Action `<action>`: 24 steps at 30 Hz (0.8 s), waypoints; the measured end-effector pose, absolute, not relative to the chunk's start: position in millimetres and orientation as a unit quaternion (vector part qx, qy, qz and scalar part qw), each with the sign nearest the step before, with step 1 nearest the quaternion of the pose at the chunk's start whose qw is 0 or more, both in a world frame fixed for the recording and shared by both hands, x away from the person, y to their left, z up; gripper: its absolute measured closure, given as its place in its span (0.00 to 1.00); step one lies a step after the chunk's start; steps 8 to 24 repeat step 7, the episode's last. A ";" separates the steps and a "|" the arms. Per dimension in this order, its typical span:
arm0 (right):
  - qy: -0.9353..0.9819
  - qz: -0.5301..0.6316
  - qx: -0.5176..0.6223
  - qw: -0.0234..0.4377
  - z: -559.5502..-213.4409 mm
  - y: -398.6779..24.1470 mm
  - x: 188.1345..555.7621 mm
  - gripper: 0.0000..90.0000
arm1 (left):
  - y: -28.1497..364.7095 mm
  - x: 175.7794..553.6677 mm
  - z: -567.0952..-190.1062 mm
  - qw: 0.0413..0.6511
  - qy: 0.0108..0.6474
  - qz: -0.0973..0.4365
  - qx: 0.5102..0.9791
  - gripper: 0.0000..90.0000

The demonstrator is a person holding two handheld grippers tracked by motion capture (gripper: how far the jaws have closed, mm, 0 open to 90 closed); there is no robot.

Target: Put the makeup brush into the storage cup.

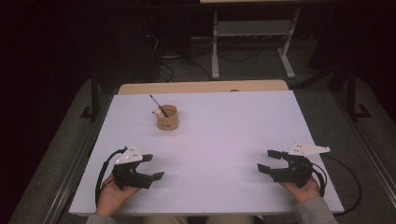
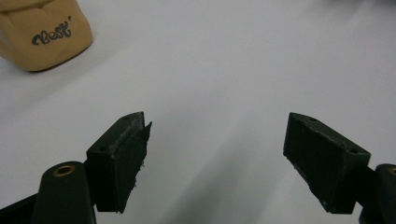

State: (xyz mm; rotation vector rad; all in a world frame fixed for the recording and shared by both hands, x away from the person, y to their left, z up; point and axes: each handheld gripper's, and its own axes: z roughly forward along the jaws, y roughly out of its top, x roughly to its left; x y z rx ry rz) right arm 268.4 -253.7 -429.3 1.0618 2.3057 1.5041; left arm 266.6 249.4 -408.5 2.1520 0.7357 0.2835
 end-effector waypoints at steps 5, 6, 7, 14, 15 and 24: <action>0.777 0.509 0.356 0.101 -427.6 -252.9 267.5 0.26 | 247.7 266.9 -409.0 0.413 0.290 0.112 0.856 0.23; 0.777 0.510 0.357 0.100 -427.8 -252.5 267.3 0.26 | 247.6 267.1 -409.1 0.413 0.290 0.112 0.856 0.23; 0.777 0.509 0.356 0.100 -428.3 -252.0 267.4 0.26 | 247.5 267.3 -409.0 0.414 0.289 0.112 0.856 0.23; 0.777 0.509 0.356 0.100 -428.3 -252.0 267.4 0.26 | 247.5 267.3 -409.0 0.414 0.289 0.112 0.856 0.23; 0.777 0.509 0.356 0.100 -428.3 -252.0 267.4 0.26 | 247.5 267.3 -409.0 0.414 0.289 0.112 0.856 0.23; 0.777 0.509 0.356 0.100 -428.3 -252.0 267.4 0.26 | 247.5 267.3 -409.0 0.414 0.289 0.112 0.856 0.23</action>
